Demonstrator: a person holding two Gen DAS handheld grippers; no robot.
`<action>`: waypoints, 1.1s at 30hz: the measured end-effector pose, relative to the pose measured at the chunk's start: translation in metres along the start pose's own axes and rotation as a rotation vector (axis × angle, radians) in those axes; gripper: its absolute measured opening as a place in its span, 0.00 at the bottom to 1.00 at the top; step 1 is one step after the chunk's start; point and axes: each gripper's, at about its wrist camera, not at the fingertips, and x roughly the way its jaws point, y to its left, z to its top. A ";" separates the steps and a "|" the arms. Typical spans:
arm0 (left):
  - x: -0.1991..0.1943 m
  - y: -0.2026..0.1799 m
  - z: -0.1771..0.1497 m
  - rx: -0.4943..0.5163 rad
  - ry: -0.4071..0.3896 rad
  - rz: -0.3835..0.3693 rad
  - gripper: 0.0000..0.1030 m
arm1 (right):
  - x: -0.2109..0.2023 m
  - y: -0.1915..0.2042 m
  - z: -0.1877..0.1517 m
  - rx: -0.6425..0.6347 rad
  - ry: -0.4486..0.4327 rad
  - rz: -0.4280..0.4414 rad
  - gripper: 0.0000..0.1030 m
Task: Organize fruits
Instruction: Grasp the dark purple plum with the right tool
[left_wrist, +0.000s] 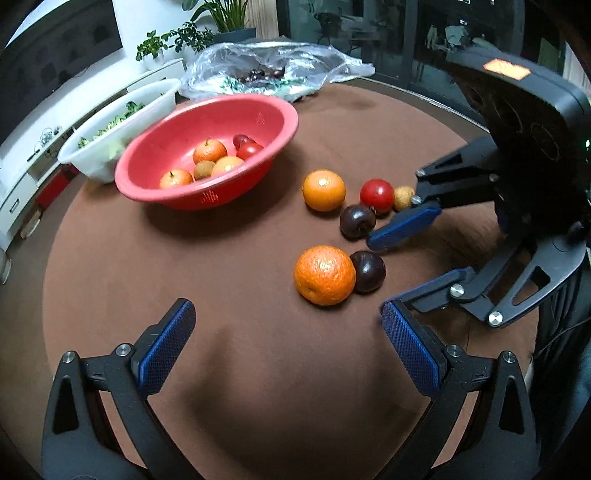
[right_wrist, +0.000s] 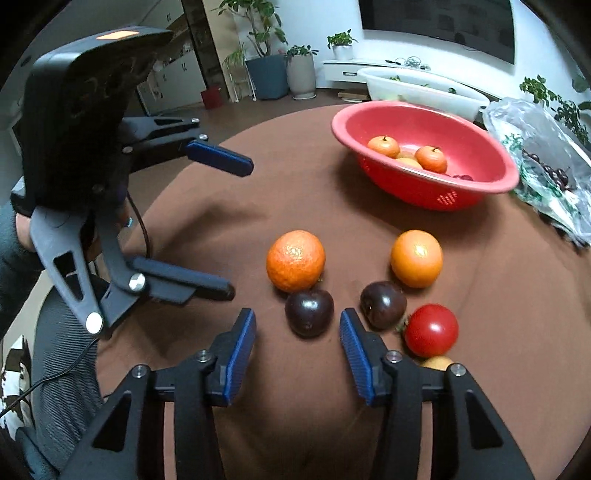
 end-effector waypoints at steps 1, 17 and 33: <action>0.002 -0.001 -0.001 0.004 0.005 0.004 0.99 | 0.003 0.000 0.001 -0.006 0.007 -0.008 0.50; 0.011 -0.007 0.008 0.011 -0.006 -0.011 0.99 | 0.005 -0.003 -0.001 -0.021 0.012 -0.020 0.31; 0.031 -0.018 0.019 -0.054 0.018 -0.002 0.99 | -0.053 -0.028 -0.040 0.133 -0.069 -0.019 0.31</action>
